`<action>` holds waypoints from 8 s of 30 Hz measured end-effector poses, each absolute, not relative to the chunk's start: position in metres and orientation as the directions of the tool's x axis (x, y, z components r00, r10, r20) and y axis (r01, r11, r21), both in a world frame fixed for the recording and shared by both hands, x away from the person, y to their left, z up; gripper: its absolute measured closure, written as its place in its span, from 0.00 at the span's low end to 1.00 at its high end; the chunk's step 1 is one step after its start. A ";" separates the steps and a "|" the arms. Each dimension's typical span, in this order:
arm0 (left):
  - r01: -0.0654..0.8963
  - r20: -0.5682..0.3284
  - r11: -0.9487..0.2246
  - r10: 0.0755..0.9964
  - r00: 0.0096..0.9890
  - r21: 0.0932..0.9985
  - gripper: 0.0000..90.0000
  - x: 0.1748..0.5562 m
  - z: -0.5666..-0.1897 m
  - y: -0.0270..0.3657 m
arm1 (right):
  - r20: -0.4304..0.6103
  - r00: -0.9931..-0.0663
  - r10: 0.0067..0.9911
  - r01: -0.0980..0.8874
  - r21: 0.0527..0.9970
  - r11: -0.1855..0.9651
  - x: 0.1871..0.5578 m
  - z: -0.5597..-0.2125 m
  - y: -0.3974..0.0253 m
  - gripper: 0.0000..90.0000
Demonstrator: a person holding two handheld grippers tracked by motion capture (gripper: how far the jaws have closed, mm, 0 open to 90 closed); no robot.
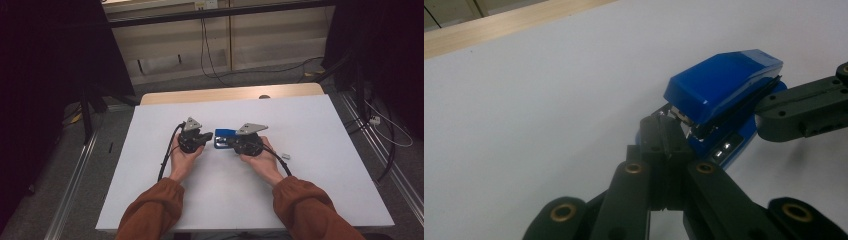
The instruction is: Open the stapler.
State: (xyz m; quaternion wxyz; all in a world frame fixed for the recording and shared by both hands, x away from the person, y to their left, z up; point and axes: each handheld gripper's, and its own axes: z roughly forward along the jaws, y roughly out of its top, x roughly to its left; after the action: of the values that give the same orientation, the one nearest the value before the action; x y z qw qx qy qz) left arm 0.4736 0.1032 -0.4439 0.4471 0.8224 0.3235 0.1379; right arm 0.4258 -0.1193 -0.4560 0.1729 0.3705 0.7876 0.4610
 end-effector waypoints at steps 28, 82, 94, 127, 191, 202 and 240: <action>0.419 -0.047 -0.430 0.650 0.758 0.800 1.00 0.473 -0.452 0.093 | 0.038 -0.653 0.756 0.468 0.806 0.363 0.435 -0.461 -0.117 1.00; 0.362 -0.045 -0.379 0.636 0.771 0.852 1.00 0.471 -0.435 0.092 | 0.039 -0.638 0.769 0.477 0.804 0.355 0.435 -0.461 -0.116 1.00; 0.358 -0.046 -0.371 0.636 0.771 0.857 1.00 0.471 -0.433 0.091 | 0.049 -0.635 0.771 0.483 0.804 0.347 0.436 -0.461 -0.116 1.00; 0.320 -0.038 -0.351 0.619 0.785 0.880 1.00 0.468 -0.418 0.084 | 0.040 -0.638 0.769 0.477 0.804 0.355 0.435 -0.461 -0.116 1.00; 0.360 -0.051 -0.386 0.619 0.784 0.849 1.00 0.474 -0.440 0.083 | -0.031 -0.582 0.813 0.341 0.898 0.279 0.432 -0.448 -0.100 1.00; 0.358 -0.033 -0.401 0.626 0.779 0.843 1.00 0.472 -0.447 0.083 | -0.036 -0.585 0.810 0.341 0.896 0.286 0.431 -0.450 -0.097 1.00; 0.343 -0.021 -0.408 0.619 0.785 0.846 1.00 0.472 -0.449 0.084 | -0.066 -0.534 0.843 0.310 0.912 0.268 0.429 -0.438 -0.095 1.00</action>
State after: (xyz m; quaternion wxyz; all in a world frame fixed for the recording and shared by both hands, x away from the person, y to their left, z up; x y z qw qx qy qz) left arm 0.4723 0.0844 -0.4493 0.4596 0.8255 0.2913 0.1497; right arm 0.4294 -0.0947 -0.4384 0.2869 0.3882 0.7426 0.4642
